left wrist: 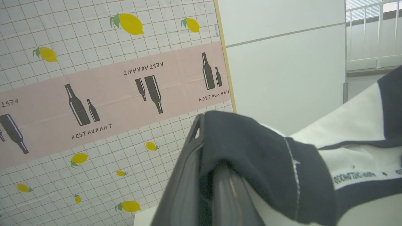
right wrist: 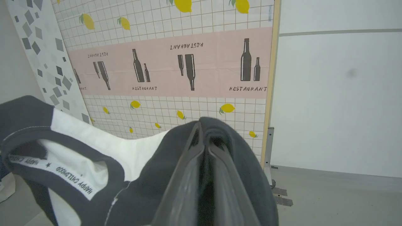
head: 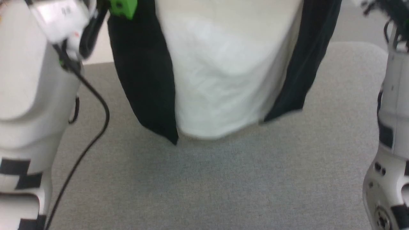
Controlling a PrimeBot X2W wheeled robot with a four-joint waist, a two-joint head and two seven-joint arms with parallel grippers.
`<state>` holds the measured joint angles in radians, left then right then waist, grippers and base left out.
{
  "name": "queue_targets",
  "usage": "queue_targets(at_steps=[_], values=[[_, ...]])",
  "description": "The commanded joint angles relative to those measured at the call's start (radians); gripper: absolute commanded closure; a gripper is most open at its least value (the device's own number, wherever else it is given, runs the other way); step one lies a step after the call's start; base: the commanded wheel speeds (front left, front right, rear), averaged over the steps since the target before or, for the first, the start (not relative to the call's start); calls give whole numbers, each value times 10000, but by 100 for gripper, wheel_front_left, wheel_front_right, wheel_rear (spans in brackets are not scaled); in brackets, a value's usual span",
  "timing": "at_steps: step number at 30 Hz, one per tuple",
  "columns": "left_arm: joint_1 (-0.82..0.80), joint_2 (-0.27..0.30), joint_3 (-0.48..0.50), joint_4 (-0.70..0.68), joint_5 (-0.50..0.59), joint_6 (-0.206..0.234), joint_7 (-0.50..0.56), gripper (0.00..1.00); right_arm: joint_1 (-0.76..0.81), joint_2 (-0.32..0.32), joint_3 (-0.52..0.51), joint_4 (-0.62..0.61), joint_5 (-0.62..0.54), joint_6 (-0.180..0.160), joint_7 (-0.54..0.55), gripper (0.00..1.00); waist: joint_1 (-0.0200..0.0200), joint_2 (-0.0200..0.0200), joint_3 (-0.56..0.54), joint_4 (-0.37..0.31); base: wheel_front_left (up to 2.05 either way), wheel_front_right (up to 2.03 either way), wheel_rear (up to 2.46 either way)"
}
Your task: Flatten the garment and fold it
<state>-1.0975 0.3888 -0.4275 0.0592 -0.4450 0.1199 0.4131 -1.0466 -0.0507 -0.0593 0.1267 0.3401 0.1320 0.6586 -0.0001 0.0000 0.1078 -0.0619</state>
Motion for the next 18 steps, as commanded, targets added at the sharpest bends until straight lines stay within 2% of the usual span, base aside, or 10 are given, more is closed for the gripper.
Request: queue_targets(at_steps=[1,4,7,14,18], values=[[-536,-61,16,289,221,31,-45,100,-529,5,24,301,-148,-13,-211,100,1,0,1180,-200,0,0,0],[-1748,-83,-79,1185,768,17,-289,100,-1691,5,26,1223,-398,-13,-792,100,1,0,1967,-201,0,0,0],[-2747,-219,1,2038,1141,203,-771,100,-2729,5,-10,2099,-672,-13,-1475,100,1,0,2676,-116,0,0,0],[-4294,-561,-41,3700,1866,515,-2549,100,-4535,5,-130,3976,-1310,-13,-3178,100,1,0,4013,338,0,0,0],[-4588,-749,12,4288,2006,696,-3758,100,-5024,5,66,4791,-1624,-13,-4196,100,1,0,4613,522,0,0,0]])
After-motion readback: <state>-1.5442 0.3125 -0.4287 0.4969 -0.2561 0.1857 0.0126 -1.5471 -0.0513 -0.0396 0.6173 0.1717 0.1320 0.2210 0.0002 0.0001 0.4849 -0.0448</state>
